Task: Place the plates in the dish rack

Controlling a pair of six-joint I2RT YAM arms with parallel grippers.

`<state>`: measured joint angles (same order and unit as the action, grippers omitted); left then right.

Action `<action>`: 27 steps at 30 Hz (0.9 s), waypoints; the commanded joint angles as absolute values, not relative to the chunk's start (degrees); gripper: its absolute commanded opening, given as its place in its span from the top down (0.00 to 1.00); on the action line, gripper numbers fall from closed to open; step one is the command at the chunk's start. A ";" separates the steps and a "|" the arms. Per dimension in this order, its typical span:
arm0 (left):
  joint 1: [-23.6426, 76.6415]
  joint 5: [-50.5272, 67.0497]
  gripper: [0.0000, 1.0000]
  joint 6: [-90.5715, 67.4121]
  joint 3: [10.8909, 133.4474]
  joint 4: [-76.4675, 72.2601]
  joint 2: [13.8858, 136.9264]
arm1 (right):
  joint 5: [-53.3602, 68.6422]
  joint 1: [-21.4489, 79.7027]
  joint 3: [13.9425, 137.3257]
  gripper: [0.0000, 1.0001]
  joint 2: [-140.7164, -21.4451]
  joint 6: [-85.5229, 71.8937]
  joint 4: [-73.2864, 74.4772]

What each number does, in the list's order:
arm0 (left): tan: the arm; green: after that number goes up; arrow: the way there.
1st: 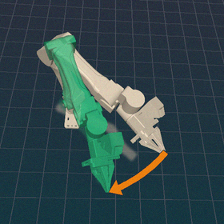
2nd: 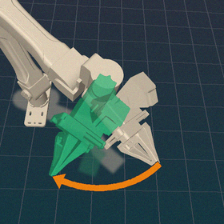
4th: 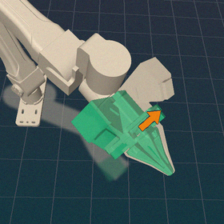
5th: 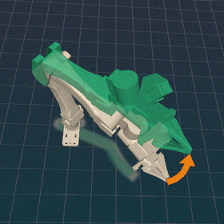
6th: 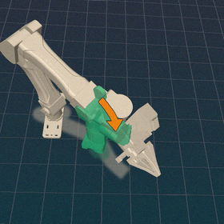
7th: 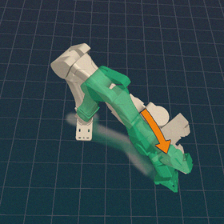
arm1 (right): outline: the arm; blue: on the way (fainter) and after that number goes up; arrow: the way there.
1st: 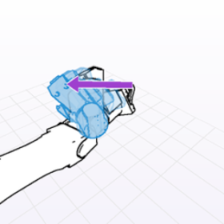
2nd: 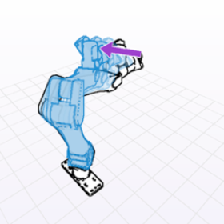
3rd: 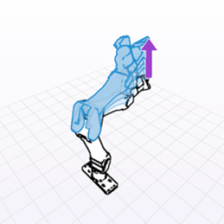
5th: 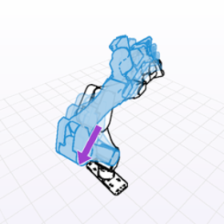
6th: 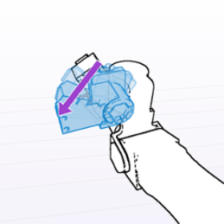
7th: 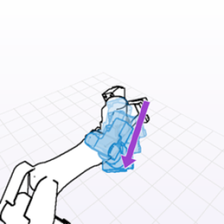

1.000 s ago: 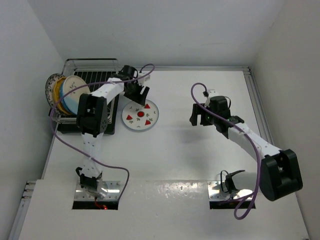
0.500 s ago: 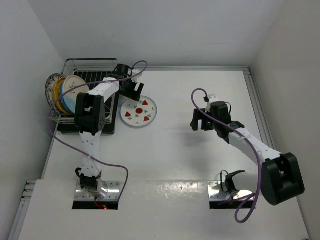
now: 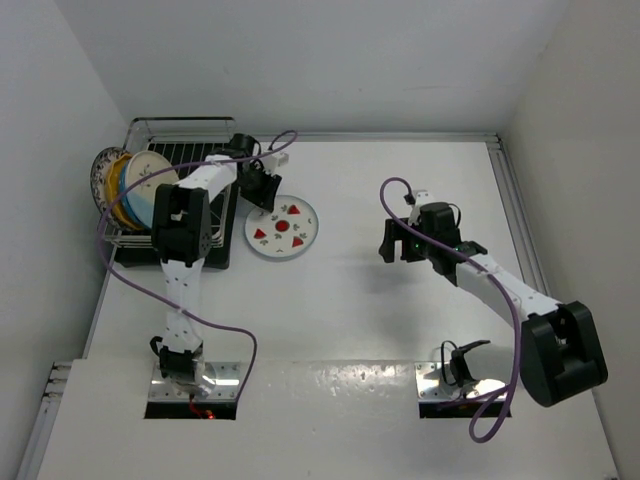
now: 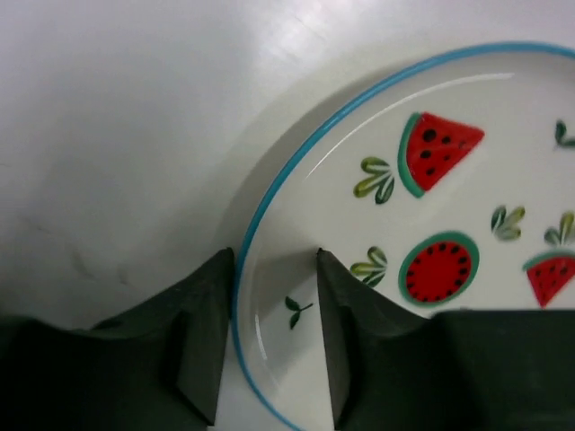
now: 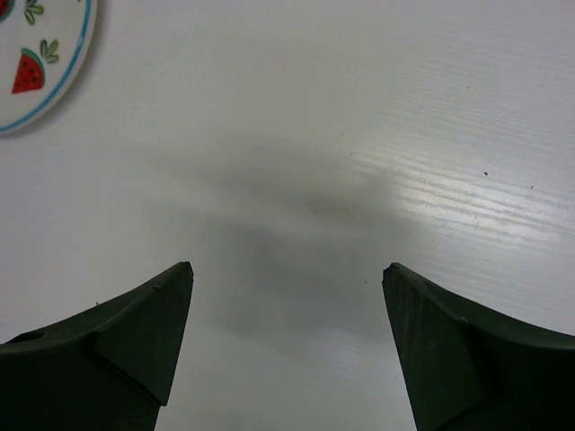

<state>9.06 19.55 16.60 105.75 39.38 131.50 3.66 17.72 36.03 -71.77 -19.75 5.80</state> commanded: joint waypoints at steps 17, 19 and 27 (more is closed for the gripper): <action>10.54 43.68 0.35 26.38 82.54 55.03 128.40 | 5.63 18.01 28.57 0.18 -65.92 -31.02 2.91; 11.07 44.21 0.48 23.92 81.31 51.17 129.19 | 5.80 18.63 27.16 0.18 -65.92 -32.60 0.97; 12.22 40.78 1.00 7.24 76.82 36.58 126.40 | 4.22 19.07 25.67 0.18 -64.43 -34.37 0.61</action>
<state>11.70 51.03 11.38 80.05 48.77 125.47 4.97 18.63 26.20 -66.24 -32.88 3.33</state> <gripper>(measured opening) 0.020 0.821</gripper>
